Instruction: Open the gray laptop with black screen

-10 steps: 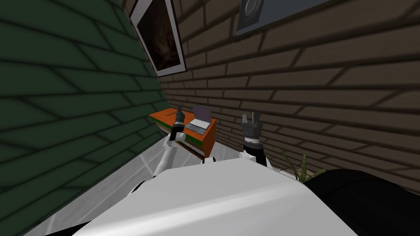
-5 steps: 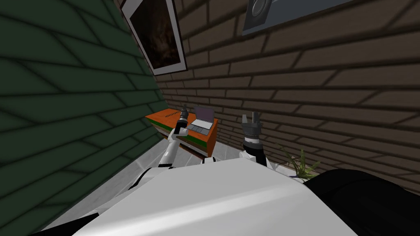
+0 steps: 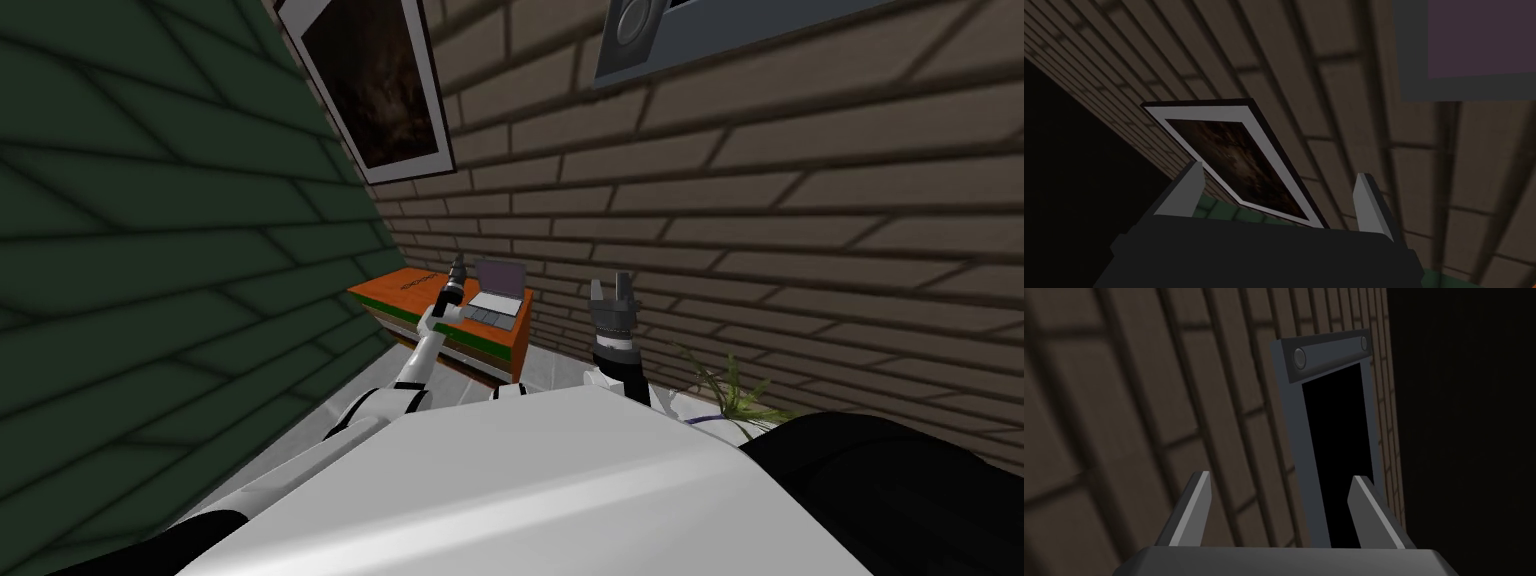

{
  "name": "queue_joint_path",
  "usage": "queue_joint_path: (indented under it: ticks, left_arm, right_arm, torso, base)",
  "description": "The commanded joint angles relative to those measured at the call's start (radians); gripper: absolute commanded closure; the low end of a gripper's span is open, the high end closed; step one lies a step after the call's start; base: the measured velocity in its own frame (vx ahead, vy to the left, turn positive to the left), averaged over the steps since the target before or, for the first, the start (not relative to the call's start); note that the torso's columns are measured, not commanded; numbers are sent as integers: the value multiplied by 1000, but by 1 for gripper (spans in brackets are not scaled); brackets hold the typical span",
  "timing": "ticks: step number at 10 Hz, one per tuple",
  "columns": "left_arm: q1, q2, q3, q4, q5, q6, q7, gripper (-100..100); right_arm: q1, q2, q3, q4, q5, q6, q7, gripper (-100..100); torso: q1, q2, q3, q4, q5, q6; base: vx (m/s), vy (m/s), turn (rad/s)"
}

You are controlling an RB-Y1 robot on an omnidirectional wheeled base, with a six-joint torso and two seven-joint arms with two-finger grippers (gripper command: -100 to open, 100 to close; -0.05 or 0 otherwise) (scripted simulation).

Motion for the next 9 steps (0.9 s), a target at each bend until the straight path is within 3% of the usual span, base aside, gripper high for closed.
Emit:
queue_joint_path:
  ticks: [1, 2, 4, 5, 6, 7, 8, 9]
  left_arm:
    - [-78, -6, -21, 88, -4, 37, -7, -100]
    - [-115, -7, -38, 132, -6, 62, -10, -100]
    - [-128, -7, -38, 158, -6, 62, -10, -100]
    - [-171, -8, -55, 190, -9, 86, -12, -100]
    - [-171, -8, -55, 210, -9, 86, -12, -100]
    - [-213, -8, -72, 247, -12, 110, -15, -100]
    - [-213, -8, -72, 262, -12, 110, -15, -100]
    - [-252, -8, -90, 291, -16, 134, -18, -100]
  right_arm:
    - [0, 0, 0, 0, 0, 0, 0, 0]
    - [0, 0, 0, 0, 0, 0, 0, 0]
    - [0, 0, 0, 0, 0, 0, 0, 0]
    - [0, 0, 0, 0, 0, 0, 0, 0]
    - [0, 0, 0, 0, 0, 0, 0, 0]
    - [0, 0, 0, 0, 0, 0, 0, 0]
    - [0, 0, 0, 0, 0, 0, 0, 0]
    - [0, 0, 0, 0, 0, 0, 0, 0]
  torso:
    - [-2, 0, 0, 0, 0, 0]
    - [-1, -1, -1, 0, 0, 0]
    - [-1, -1, -1, 0, 0, -1]
    - [-5, 0, 0, 0, -1, 0]
    - [-4, -1, 0, 0, -2, 1]
    - [-2, -1, 0, 0, -1, 0]
    - [0, -1, 0, 0, 0, 0]
    - [0, 0, 0, 0, 0, -1]
  base:
    - [18, 118, -120]
    - [30, 167, -192]
    - [10, 99, -21]
    - [19, 64, -105]
    - [16, 70, -76]
    - [16, 83, -106]
    - [6, 84, -62]
    - [13, 102, -96]
